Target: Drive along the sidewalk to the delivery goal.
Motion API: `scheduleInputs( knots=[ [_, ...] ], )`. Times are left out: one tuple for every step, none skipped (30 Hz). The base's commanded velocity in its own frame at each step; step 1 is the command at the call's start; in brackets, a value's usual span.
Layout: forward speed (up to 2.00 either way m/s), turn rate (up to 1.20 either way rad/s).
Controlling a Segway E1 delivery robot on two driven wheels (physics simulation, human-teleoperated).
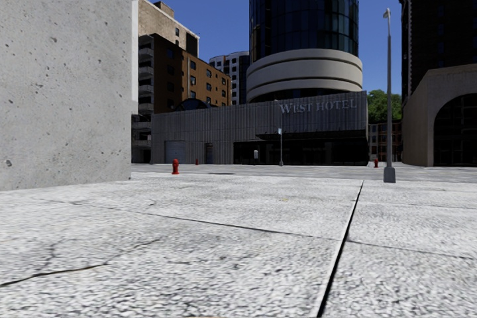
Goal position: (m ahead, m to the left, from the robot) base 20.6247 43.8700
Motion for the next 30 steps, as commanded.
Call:
scheduleInputs(
  knots=[
    [2.0,0.0],
    [2.0,0.0],
    [2.0,0.0],
    [2.0,0.0],
    [2.0,0.0],
    [2.0,0.0],
    [2.0,0.0],
    [2.0,0.0],
    [2.0,0.0],
    [2.0,0.0],
    [2.0,0.0],
    [2.0,0.0],
    [2.0,0.0],
    [2.0,0.0],
    [2.0,0.0],
    [2.0,0.0],
    [2.0,0.0],
    [2.0,0.0],
    [2.0,0.0],
    [2.0,0.0],
    [2.0,0.0],
    [2.0,0.0],
    [2.0,0.0],
    [2.0,0.0],
    [2.0,0.0],
    [2.0,0.0],
    [2.0,0.0],
    [2.0,0.0],
    [2.0,0.0],
    [2.0,0.0]
  ],
)
